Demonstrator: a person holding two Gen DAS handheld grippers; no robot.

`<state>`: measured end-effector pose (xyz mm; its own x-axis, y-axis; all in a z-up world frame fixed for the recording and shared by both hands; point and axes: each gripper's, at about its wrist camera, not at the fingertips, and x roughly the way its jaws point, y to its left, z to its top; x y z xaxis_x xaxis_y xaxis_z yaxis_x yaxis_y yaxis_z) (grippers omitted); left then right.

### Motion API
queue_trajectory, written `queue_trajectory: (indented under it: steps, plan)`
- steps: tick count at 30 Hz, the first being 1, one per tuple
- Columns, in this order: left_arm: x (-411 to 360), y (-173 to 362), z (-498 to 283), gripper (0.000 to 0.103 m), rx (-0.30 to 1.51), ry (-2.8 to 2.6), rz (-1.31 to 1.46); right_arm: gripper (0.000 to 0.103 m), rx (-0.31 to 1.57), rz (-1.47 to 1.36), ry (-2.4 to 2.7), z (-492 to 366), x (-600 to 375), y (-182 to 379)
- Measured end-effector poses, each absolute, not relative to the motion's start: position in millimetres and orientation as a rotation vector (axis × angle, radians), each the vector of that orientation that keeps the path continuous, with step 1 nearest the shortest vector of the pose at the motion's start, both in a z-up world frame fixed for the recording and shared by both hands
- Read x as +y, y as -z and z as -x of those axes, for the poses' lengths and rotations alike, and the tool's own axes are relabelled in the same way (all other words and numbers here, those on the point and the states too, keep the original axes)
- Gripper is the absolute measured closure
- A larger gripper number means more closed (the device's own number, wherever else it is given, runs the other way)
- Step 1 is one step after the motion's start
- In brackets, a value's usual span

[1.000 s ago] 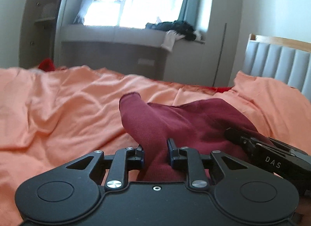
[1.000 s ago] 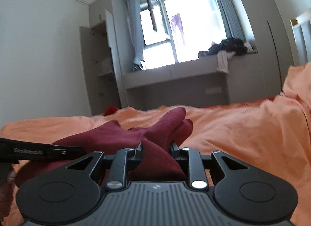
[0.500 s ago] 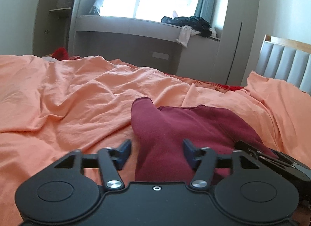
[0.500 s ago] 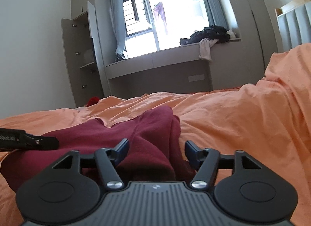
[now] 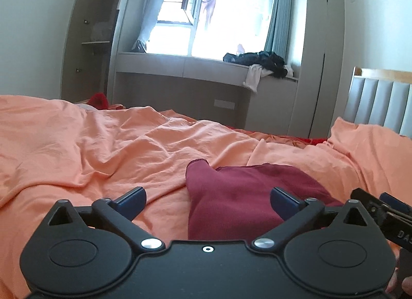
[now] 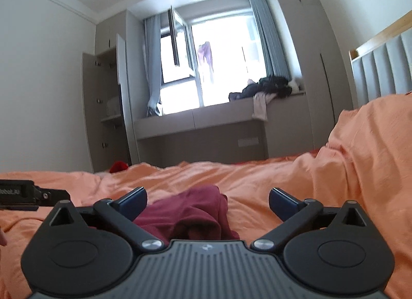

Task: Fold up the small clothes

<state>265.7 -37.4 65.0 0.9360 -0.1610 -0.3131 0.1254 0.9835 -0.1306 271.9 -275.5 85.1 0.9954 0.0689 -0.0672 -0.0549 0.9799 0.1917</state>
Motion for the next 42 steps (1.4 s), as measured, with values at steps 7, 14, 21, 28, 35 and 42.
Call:
queue_trajectory:
  steps: [7, 14, 21, 28, 35, 42]
  plan:
    - [-33, -74, -216, 0.001, 0.289, 0.129, 0.107, 0.0, -0.002, -0.178, -0.053, -218, -265, -93]
    - [-40, -72, -152, 0.001, 0.249, 0.055, 0.004, 0.0, -0.028, -0.181, -0.062, -170, -267, -99]
    - [-33, -68, -102, 0.0, 0.233, 0.014, 0.001, 0.0, -0.007, -0.187, -0.038, -134, -269, -97]
    - [-22, -51, -92, 0.0, 0.287, 0.057, 0.068, 0.0, 0.018, -0.165, -0.008, -114, -267, -86]
    - [-34, -33, -100, 0.0, 0.312, 0.082, 0.003, 0.0, 0.039, -0.149, -0.004, -119, -261, -75]
    - [-37, -24, -107, 0.0, 0.342, 0.067, -0.01, 0.0, 0.072, -0.15, -0.014, -128, -260, -64]
